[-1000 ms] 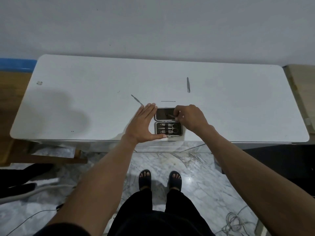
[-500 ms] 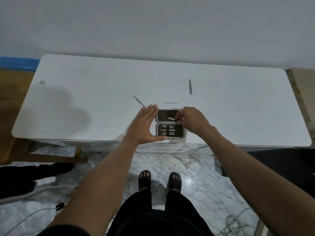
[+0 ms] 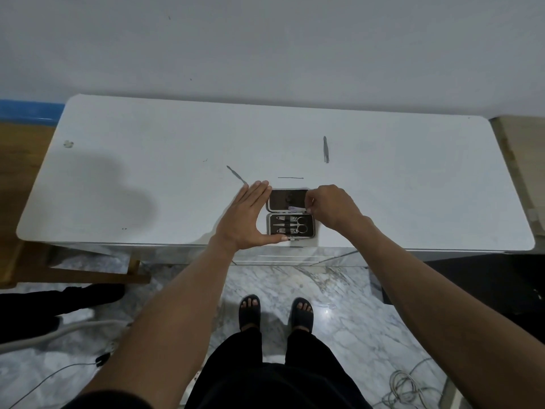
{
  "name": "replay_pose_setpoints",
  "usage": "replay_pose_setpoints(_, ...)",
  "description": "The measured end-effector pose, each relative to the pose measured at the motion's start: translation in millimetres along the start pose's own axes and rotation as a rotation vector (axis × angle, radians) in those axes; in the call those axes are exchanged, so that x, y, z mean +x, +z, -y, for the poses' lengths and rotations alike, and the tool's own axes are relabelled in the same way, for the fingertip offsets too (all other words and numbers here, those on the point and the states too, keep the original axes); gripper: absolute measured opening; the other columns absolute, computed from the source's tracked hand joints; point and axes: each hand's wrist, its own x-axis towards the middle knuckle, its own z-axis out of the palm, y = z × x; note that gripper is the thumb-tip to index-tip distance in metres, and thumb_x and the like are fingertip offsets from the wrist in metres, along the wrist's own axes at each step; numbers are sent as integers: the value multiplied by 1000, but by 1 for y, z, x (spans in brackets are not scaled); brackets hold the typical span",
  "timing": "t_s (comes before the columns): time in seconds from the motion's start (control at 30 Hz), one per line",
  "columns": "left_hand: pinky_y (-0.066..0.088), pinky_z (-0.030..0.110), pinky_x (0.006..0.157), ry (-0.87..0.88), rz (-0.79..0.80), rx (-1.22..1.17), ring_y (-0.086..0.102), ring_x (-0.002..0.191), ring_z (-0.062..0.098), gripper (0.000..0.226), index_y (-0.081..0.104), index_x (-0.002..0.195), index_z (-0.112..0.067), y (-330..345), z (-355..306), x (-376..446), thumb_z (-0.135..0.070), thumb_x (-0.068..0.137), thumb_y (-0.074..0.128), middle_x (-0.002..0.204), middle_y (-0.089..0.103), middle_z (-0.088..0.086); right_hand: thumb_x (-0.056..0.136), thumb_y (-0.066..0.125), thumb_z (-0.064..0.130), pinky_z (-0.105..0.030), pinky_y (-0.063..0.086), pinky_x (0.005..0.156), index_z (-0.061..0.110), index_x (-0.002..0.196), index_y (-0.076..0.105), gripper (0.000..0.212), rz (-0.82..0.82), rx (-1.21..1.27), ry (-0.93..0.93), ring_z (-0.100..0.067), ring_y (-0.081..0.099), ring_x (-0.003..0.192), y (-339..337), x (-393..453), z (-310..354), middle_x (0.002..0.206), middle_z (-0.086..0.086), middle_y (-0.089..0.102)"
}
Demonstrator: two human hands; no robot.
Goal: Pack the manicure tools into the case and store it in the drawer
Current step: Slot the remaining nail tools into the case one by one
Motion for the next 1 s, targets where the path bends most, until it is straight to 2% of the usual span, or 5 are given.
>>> replay_pose_setpoints(0.17, 15, 47, 133, 2, -9, 0, 16, 163, 17, 130, 28, 165, -6, 0, 0, -1, -93, 74, 62, 174, 25, 7, 84, 60, 11, -28, 43, 67, 20, 84, 66, 11, 43, 71, 29, -22, 58, 80, -1, 5, -2, 95, -6, 68)
replay_pose_setpoints(0.33, 15, 47, 133, 5, -9, 1, 16, 163, 17, 130, 28, 165, -6, 0, 0, -1, -92, 74, 62, 174, 25, 7, 84, 52, 13, -32, 45, 68, 22, 88, 60, 13, 33, 43, 35, -25, 59, 85, -6, 5, -3, 94, -2, 67)
replay_pose_setpoints(0.57, 14, 47, 133, 0, 0, 5, 15, 163, 17, 131, 28, 165, -6, 0, 0, 0, -94, 74, 60, 174, 24, 7, 88, 53, 13, -30, 42, 69, 21, 96, 65, 17, 34, 50, 61, -21, 56, 84, -5, 7, -5, 102, -3, 68)
replay_pose_setpoints(0.83, 13, 46, 133, -1, 2, 8, 15, 163, 17, 131, 27, 165, -6, -2, -1, -1, -94, 74, 58, 174, 23, 6, 87, 58, 17, -32, 51, 73, 28, 88, 67, 14, 36, 173, 93, -21, 60, 83, -3, 3, -11, 97, -2, 70)
replay_pose_setpoints(1.0, 13, 46, 133, -6, 15, 9, 13, 163, 16, 130, 26, 166, -7, -2, 0, -1, -93, 74, 59, 175, 22, 6, 83, 54, 14, -28, 46, 66, 34, 79, 66, 23, 10, 172, 130, -21, 61, 79, -3, 3, -11, 91, 0, 69)
